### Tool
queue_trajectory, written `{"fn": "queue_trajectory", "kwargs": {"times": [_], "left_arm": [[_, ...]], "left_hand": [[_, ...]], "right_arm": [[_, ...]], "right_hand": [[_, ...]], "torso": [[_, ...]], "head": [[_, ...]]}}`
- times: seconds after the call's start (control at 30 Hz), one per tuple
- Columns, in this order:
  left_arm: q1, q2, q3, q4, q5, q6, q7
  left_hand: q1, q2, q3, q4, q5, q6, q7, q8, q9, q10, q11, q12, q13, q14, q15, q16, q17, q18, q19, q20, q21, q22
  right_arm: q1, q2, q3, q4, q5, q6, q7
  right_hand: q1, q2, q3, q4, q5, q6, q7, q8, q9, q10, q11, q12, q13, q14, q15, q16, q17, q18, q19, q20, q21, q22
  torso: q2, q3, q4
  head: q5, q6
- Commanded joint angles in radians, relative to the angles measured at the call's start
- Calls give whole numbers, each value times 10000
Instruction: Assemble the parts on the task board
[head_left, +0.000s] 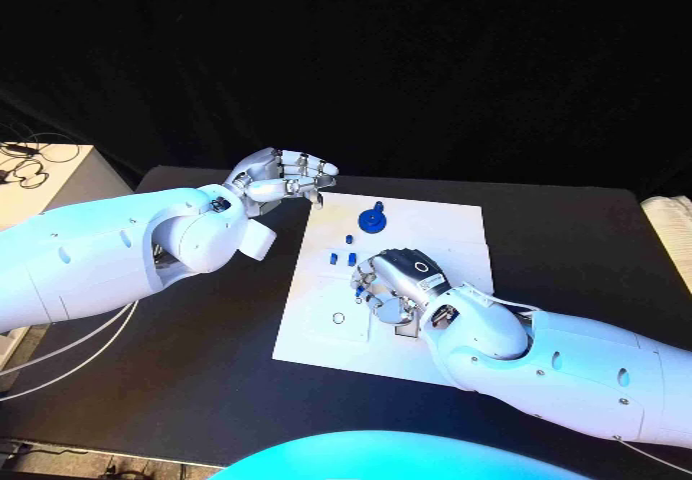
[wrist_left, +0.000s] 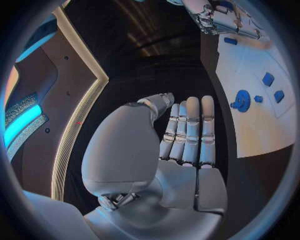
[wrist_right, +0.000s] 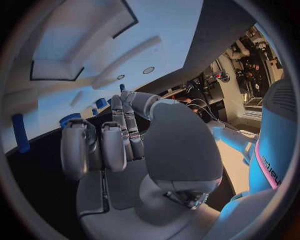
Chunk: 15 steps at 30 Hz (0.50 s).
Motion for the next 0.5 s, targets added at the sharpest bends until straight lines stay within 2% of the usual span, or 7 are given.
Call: {"fn": "queue_trajectory", "kwargs": {"times": [0.03, 0.5], "left_arm": [[5, 16, 9, -6, 40, 64, 58], [5, 14, 8, -30, 40, 69, 42]], "left_hand": [[89, -11, -24, -36, 5, -64, -14, 67, 7, -49, -6, 28, -9, -23, -2, -41, -16, 58, 74, -19, -42, -15], [89, -11, -24, -36, 5, -64, -14, 67, 7, -49, -6, 28, -9, -23, -2, -41, -16, 58, 74, -19, -42, -15]], "right_arm": [[-12, -6, -6, 31, -221, 101, -10], [-14, -40, -28, 18, -202, 245, -21]], "right_hand": [[-18, 117, 62, -6, 31, 53, 7, 31, 18, 228, -154, 37, -16, 459, -70, 74, 16, 81, 434, -72, -47, 1541], [-18, 117, 62, -6, 31, 53, 7, 31, 18, 228, -154, 37, -16, 459, -70, 74, 16, 81, 434, -72, -47, 1541]], "torso": [[-4, 1, 1], [2, -5, 4]], "head": [[8, -12], [23, -56]]}}
